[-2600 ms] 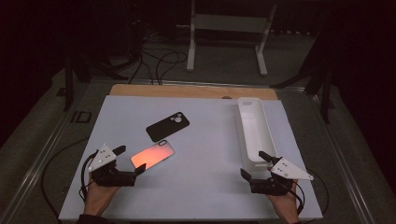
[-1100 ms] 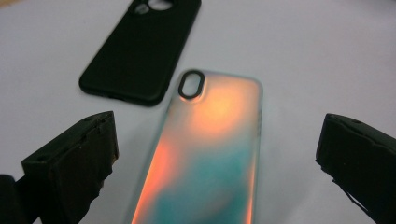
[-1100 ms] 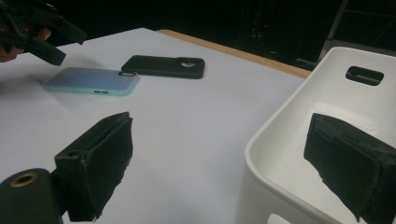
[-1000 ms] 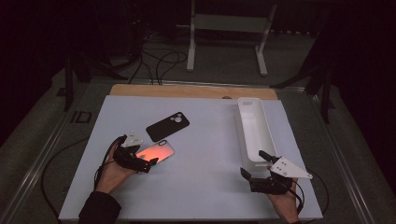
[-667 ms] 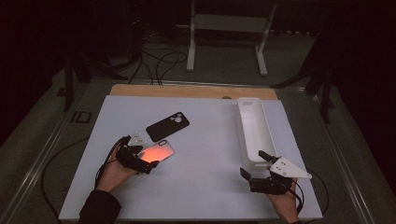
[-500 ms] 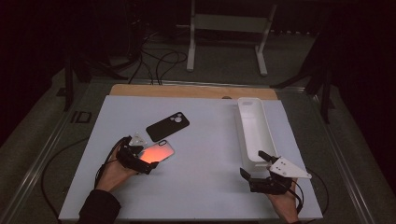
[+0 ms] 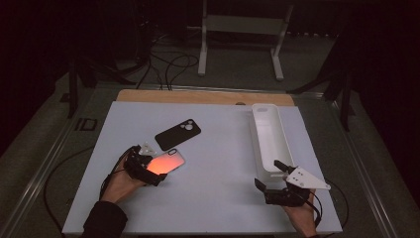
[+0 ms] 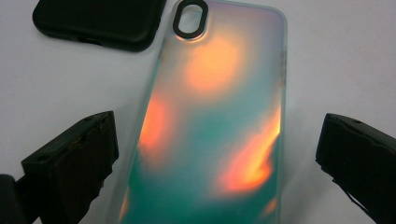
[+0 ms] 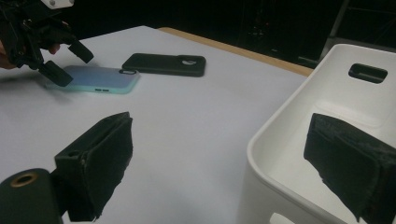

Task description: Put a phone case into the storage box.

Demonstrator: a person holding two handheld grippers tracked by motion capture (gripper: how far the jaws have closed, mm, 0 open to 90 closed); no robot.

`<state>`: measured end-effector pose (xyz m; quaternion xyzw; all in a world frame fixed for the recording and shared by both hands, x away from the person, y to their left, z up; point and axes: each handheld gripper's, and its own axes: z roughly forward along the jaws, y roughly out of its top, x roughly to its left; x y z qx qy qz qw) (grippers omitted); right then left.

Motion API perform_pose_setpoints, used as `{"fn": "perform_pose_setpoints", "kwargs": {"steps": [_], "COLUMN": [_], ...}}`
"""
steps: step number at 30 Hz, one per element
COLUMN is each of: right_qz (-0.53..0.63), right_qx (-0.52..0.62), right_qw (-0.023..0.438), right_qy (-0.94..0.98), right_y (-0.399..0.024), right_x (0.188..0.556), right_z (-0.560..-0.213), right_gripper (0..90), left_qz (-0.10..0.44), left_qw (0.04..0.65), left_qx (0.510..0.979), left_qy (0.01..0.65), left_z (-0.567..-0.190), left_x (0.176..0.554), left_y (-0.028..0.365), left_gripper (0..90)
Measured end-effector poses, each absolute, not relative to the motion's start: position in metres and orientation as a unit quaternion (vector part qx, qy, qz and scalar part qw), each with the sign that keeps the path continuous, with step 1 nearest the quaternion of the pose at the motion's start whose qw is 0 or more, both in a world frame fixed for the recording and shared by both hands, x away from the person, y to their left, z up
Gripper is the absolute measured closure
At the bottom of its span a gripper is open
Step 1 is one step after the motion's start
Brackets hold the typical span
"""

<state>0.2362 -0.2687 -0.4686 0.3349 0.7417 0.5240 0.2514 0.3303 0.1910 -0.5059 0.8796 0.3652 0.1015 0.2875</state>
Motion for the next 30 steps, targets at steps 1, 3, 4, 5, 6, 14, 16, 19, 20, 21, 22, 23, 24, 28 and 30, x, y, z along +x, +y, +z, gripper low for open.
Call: {"fn": "perform_pose_setpoints", "kwargs": {"steps": [1, 3, 4, 5, 6, 14, 16, 19, 20, 21, 22, 23, 24, 28, 30], "right_qz": [0.524, 0.524, 0.524, 0.524, 0.524, 0.525, 0.525, 0.525, 0.524, 0.524, 0.524, 0.524, 0.524, 0.523, 0.523], "right_qx": [0.334, 0.334, 0.335, 0.335, 0.335, 0.335, 0.335, 0.335, 0.334, 0.334, 0.334, 0.334, 0.334, 0.334, 0.333], "right_qw": [0.252, 0.252, 0.251, 0.251, 0.251, 0.250, 0.250, 0.250, 0.250, 0.250, 0.250, 0.249, 0.249, 0.248, 0.247], "right_qy": [0.742, 0.742, 0.742, 0.741, 0.742, 0.741, 0.741, 0.742, 0.742, 0.742, 0.743, 0.743, 0.743, 0.744, 0.744], "right_y": [-0.2687, -0.2687, -0.2688, -0.2689, -0.2690, -0.2692, -0.2692, -0.2690, -0.2686, -0.2685, -0.2684, -0.2683, -0.2683, -0.2676, -0.2673], "right_x": [0.2363, 0.2363, 0.2362, 0.2361, 0.2361, 0.2360, 0.2361, 0.2360, 0.2362, 0.2362, 0.2361, 0.2361, 0.2361, 0.2364, 0.2366], "right_z": [-0.4686, -0.4685, -0.4685, -0.4684, -0.4683, -0.4682, -0.4683, -0.4682, -0.4684, -0.4684, -0.4684, -0.4685, -0.4685, -0.4689, -0.4691], "right_gripper": [7.7, 7.7, 7.8, 7.7, 7.8, 7.7, 7.7, 7.8, 7.8, 7.8, 7.8, 7.8, 7.8, 7.8, 7.8], "left_qz": [0.100, 0.098, 0.098, 0.097, 0.095, 0.086, 0.091, 0.093, 0.093, 0.092, 0.092, 0.092, 0.093, 0.097, 0.098], "left_qw": [0.284, 0.280, 0.278, 0.276, 0.273, 0.253, 0.248, 0.247, 0.247, 0.246, 0.245, 0.245, 0.243, 0.243, 0.242], "left_qx": [0.881, 0.881, 0.883, 0.884, 0.885, 0.891, 0.892, 0.892, 0.892, 0.892, 0.891, 0.891, 0.891, 0.887, 0.887], "left_qy": [0.366, 0.367, 0.366, 0.365, 0.365, 0.368, 0.366, 0.366, 0.367, 0.369, 0.371, 0.371, 0.372, 0.381, 0.380], "left_z": [-0.5063, -0.5071, -0.5076, -0.5079, -0.5083, -0.5148, -0.5150, -0.5153, -0.5155, -0.5156, -0.5156, -0.5156, -0.5153, -0.5119, -0.5117], "left_x": [0.3307, 0.3306, 0.3306, 0.3304, 0.3302, 0.3300, 0.3291, 0.3287, 0.3287, 0.3286, 0.3286, 0.3286, 0.3285, 0.3280, 0.3279], "left_y": [0.1914, 0.1917, 0.1920, 0.1920, 0.1919, 0.1914, 0.1911, 0.1906, 0.1906, 0.1904, 0.1901, 0.1901, 0.1897, 0.1921, 0.1924], "left_gripper": [0.0, 0.0, 0.0, 0.0, 0.0, 0.2, 1.0, 2.1, 2.3, 2.3, 2.3, 2.5, 2.5, 11.3, 13.1]}}
